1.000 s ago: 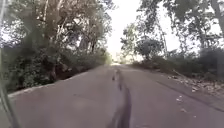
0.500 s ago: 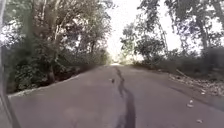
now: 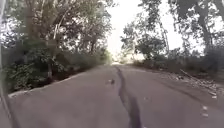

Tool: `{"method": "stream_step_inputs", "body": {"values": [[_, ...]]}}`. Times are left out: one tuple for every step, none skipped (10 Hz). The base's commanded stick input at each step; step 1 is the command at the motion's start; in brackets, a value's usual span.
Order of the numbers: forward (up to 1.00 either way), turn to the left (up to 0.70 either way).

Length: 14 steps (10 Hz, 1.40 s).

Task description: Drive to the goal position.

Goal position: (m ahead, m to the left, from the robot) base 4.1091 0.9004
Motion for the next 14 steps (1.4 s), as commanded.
{"method": "stream_step_inputs", "body": {"values": [[0.7,0.0],[0.7,0.0],[0.7,0.0],[0.7,0.0],[0.7,0.0],[0.7,0.0],[0.7,0.0],[0.7,0.0],[0.7,0.0],[0.7,0.0],[0.7,0.0],[0.7,0.0],[0.7,0.0],[0.7,0.0]]}}
